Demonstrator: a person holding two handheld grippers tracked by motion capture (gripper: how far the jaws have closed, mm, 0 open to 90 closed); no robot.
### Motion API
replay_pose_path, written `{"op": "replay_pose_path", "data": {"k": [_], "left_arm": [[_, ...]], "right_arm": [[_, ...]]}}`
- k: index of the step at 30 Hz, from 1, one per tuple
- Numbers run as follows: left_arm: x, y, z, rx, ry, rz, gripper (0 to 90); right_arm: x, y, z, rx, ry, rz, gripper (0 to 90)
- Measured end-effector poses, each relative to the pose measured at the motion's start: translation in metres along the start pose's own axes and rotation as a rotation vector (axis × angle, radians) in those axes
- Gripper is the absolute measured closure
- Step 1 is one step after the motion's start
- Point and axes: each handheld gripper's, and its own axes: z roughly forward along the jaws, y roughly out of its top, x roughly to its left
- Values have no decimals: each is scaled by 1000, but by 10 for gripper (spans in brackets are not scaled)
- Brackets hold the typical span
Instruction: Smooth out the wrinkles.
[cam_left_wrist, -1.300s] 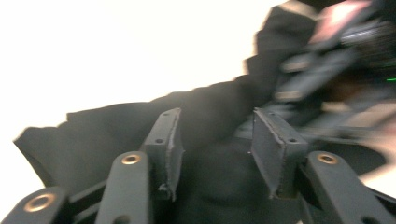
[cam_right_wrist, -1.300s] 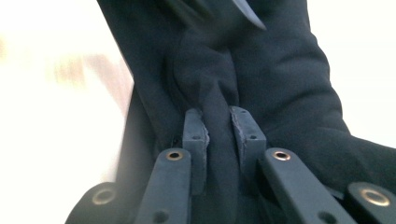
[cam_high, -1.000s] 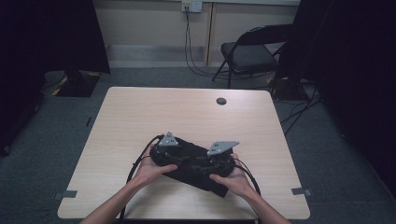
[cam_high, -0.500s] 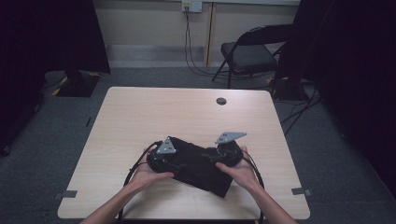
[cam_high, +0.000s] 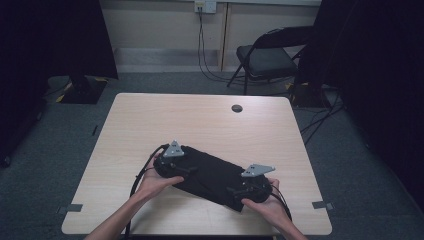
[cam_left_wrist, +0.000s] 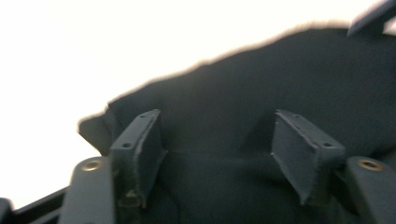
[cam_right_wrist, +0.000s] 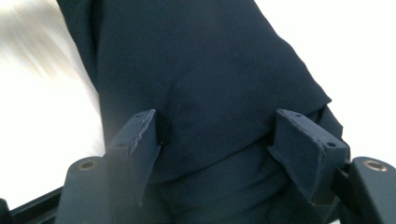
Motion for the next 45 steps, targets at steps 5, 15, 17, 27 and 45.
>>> {"op": "replay_pose_path", "data": {"k": [5,15,17,27,45], "left_arm": [[-4,-6,10,65,4,11,312],[-17,-25,7,139,11,42,227],[-15,-26,7,148,-6,41,223],[-10,-30,-14,100,-39,-30,250],[12,-21,-55,-84,-16,-120,290]], "right_arm": [[-7,1,11,14,-64,-30,290],[-35,-5,19,11,-83,5,260],[-33,-5,18,11,-92,-9,259],[-33,-4,7,-38,-68,15,208],[-44,6,-29,-198,-57,110,187]]}}
